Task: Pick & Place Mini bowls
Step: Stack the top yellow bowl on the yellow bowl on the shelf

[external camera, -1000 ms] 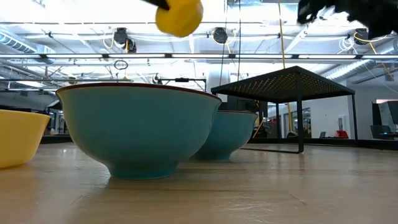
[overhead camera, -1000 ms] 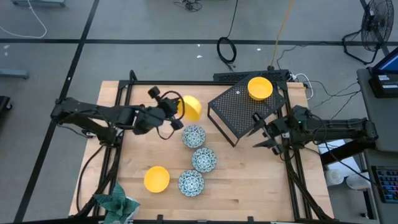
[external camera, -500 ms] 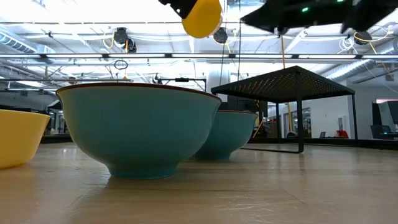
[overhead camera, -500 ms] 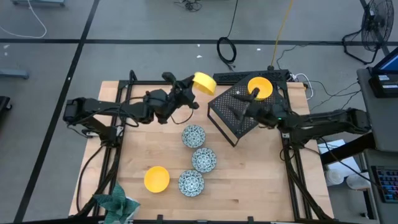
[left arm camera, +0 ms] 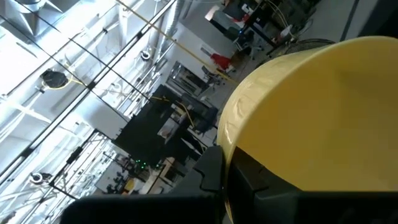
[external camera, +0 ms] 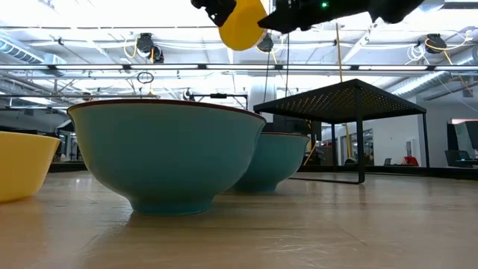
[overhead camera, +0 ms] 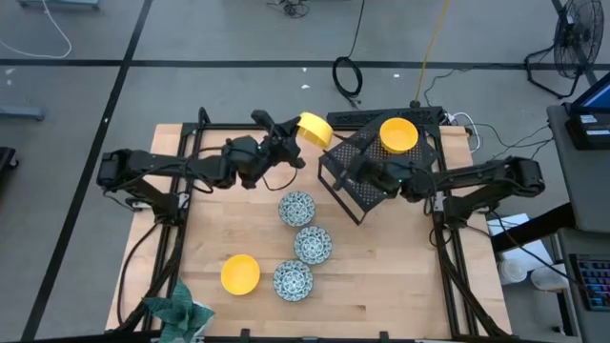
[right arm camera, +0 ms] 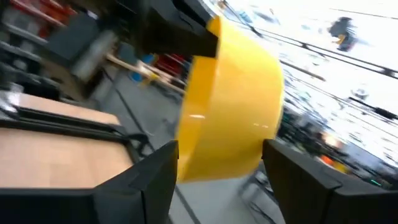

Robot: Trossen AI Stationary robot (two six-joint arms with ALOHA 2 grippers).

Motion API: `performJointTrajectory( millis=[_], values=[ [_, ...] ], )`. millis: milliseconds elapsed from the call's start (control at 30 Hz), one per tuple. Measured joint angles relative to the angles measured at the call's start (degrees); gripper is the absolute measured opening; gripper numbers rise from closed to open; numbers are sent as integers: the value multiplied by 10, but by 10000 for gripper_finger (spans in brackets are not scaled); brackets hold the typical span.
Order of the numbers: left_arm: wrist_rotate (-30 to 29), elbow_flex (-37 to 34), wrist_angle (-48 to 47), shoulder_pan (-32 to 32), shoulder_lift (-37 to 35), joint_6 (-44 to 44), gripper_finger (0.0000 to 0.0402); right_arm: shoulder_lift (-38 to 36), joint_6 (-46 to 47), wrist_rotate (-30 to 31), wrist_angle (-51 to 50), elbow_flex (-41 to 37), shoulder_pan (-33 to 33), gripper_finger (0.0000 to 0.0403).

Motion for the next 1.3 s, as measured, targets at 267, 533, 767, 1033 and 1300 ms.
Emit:
performJointTrajectory(
  millis=[267,533,767,1033,1300],
  values=[
    [6,0,1,-7,0,-13,6,30,-55,83,69,14,1,205],
    [4,1,1,-24,-1,-97,30,29,-98,105,115,14,0,90],
    [1,0,-10,-43,0,-160,93,27,-107,117,118,15,-6,10],
    [16,58,-230,-52,-3,-281,152,29,-95,88,72,14,-17,0],
    [247,212,-516,-4,-10,-523,250,24,-55,88,27,13,-12,0]
  ],
)
